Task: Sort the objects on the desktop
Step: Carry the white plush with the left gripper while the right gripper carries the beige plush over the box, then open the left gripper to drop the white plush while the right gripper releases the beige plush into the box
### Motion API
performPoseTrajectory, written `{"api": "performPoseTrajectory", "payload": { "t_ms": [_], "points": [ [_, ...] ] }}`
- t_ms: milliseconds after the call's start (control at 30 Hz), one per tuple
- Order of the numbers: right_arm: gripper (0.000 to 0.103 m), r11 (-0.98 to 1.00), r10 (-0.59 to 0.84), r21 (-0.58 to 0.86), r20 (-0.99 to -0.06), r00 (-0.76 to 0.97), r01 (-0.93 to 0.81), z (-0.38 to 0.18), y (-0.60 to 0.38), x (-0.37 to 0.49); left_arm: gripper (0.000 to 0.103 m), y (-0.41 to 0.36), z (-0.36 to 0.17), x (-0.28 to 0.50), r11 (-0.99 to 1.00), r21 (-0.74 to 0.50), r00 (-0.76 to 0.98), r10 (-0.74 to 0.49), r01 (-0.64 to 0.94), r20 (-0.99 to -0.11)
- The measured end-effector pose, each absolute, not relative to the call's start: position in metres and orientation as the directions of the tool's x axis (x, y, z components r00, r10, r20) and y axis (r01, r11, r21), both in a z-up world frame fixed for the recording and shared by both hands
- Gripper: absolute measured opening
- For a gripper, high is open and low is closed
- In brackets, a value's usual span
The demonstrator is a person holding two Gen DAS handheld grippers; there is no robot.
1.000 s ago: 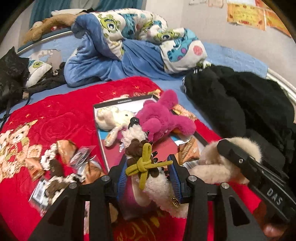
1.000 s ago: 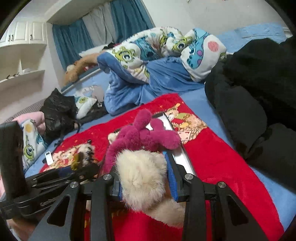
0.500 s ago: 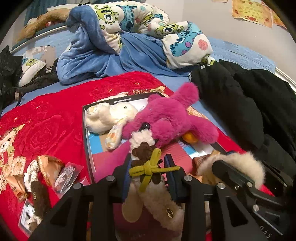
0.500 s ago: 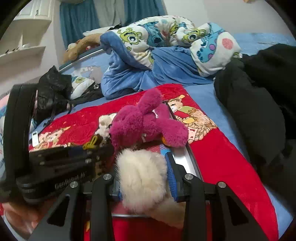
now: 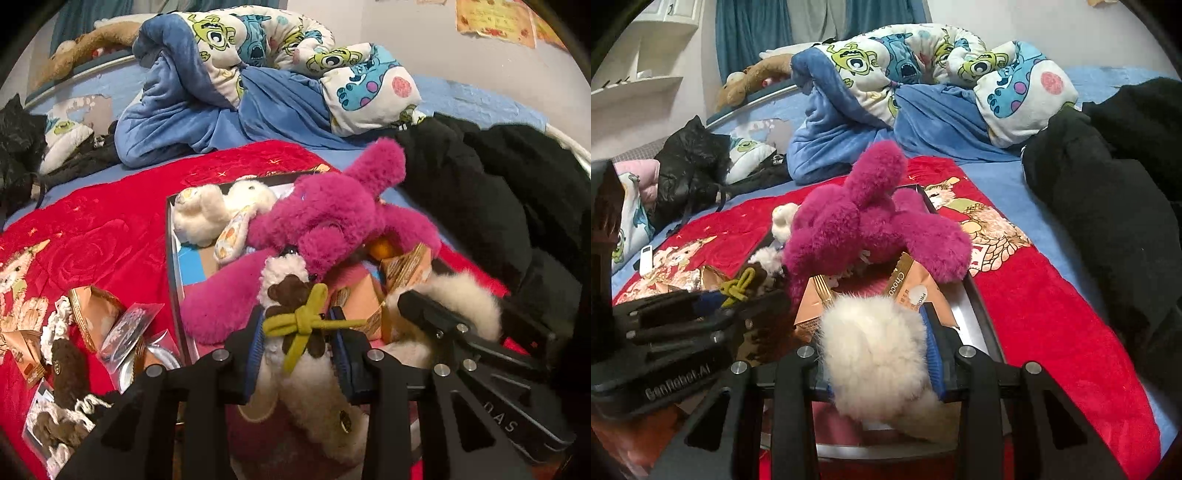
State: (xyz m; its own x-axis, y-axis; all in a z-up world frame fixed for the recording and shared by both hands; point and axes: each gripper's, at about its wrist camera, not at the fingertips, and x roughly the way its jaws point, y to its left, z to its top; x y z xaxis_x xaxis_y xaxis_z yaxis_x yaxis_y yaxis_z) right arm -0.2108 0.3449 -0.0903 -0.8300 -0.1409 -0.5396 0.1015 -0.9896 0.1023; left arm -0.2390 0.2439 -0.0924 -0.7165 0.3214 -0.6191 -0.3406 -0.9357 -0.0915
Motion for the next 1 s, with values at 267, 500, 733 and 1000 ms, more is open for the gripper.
{"api": "performPoseTrajectory", "payload": {
  "t_ms": [267, 500, 733, 1000],
  "points": [
    [0.036, -0.995, -0.101, 0.043, -0.551, -0.828, 0.093, -0.0936, 0.3375, -0.2115, 0.036, 0.2428, -0.0940, -0.2385, -0.942, -0.073, -0.729, 0.301, -0.328, -0.615],
    [0.036, -0.995, -0.103, 0.044, -0.548, -0.830, 0.094, -0.0938, 0.3377, -0.2106, 0.036, 0.2433, -0.0937, -0.2388, -0.942, -0.071, -0.729, 0.301, -0.328, -0.615],
    [0.037, -0.995, -0.097, 0.043, -0.542, -0.835, 0.088, -0.0926, 0.3374, -0.2092, 0.036, 0.2434, -0.0934, -0.2388, -0.942, -0.070, -0.730, 0.299, -0.327, -0.615],
    [0.037, -0.995, -0.096, 0.042, -0.542, -0.835, 0.087, -0.0924, 0.3376, -0.2091, 0.036, 0.2428, -0.0933, -0.2388, -0.942, -0.070, -0.729, 0.299, -0.327, -0.616]
  ]
}}
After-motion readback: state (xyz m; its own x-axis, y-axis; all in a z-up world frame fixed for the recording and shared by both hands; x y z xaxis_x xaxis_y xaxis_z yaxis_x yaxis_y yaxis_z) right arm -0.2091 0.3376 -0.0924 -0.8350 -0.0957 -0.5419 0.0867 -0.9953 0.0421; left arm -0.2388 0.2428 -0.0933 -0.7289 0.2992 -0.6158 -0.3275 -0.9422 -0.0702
